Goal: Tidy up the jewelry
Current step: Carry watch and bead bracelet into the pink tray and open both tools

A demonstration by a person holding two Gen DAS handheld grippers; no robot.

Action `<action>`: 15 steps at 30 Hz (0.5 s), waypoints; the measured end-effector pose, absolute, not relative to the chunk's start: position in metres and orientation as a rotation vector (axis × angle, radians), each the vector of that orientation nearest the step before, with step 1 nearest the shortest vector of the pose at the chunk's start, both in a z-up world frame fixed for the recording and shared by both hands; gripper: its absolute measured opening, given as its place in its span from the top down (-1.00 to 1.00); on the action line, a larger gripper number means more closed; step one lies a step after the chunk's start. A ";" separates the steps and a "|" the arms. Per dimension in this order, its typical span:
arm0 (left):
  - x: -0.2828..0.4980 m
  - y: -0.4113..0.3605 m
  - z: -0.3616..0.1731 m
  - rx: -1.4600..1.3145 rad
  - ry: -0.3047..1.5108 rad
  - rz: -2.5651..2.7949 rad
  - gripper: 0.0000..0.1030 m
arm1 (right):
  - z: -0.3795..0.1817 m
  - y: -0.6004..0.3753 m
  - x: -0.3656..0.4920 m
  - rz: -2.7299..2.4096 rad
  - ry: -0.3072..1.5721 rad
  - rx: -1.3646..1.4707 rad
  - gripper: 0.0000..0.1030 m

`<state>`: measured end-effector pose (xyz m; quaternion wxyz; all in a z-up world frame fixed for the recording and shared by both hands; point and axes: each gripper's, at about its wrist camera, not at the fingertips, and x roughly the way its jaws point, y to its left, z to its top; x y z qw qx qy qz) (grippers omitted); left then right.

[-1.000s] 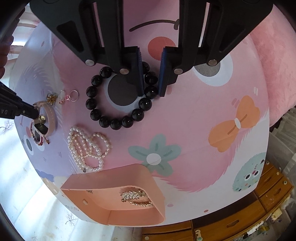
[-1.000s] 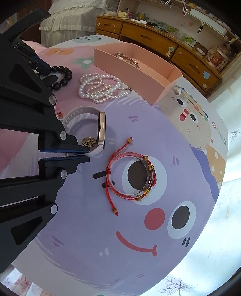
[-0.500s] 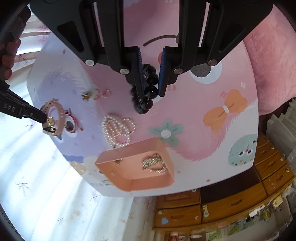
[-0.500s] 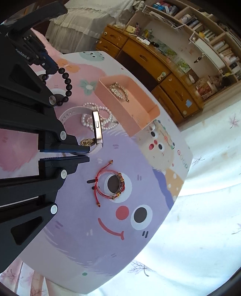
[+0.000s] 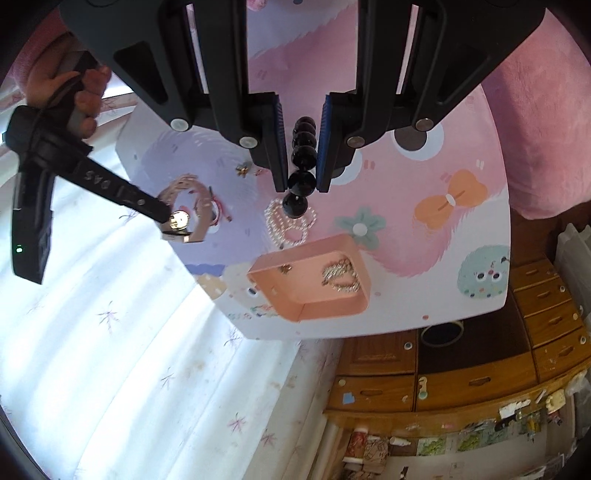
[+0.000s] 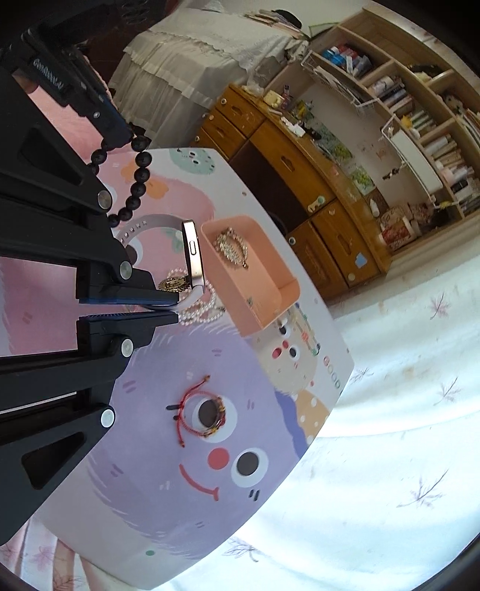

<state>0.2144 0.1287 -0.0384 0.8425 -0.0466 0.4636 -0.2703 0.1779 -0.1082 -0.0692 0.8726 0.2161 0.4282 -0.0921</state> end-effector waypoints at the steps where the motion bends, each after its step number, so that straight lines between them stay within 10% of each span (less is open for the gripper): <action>1: 0.214 0.128 -0.031 -0.093 0.968 -0.573 0.76 | -0.066 -0.108 0.180 -0.184 0.893 0.450 0.94; 15: 0.257 0.084 0.034 -0.115 0.831 -0.524 0.76 | -0.024 -0.129 0.251 -0.028 0.863 0.385 0.94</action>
